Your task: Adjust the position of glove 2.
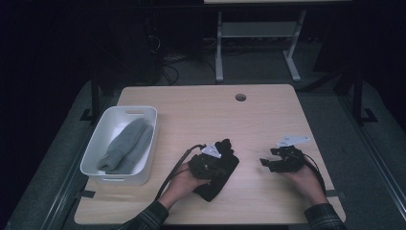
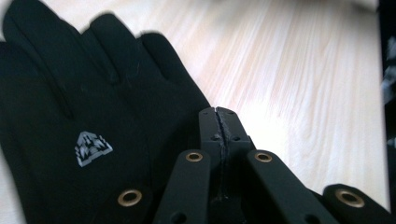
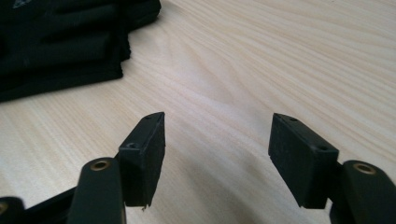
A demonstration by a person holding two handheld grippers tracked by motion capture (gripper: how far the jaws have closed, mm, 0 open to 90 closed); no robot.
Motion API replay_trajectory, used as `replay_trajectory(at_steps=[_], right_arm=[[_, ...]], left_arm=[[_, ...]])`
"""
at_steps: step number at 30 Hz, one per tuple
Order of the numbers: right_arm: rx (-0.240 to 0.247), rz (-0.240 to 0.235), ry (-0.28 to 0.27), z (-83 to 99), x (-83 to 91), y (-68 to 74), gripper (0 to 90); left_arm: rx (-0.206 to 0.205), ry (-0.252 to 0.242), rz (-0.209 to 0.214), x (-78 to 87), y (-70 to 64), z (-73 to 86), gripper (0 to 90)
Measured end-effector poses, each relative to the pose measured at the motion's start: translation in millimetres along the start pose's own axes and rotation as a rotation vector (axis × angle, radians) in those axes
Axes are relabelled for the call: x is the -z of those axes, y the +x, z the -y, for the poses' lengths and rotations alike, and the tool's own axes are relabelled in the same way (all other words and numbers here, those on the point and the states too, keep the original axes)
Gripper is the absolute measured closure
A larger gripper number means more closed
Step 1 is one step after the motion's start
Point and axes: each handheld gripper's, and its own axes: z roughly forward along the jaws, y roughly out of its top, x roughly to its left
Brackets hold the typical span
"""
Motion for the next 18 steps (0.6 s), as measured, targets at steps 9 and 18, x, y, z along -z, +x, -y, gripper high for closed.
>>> replay_trajectory(at_steps=[9, 18], right_arm=[[-0.022, 0.035, 0.023, 3.1, -5.6, -7.4, 27.3], [-0.070, 0.073, 0.018, 4.9, -6.1, -16.1, 25.6]], left_arm=[[-0.058, 0.047, 0.059, -3.6, -11.1, -1.5, 89.3], [-0.099, 0.054, 0.128, -5.0, -24.8, -1.1, 85.3]])
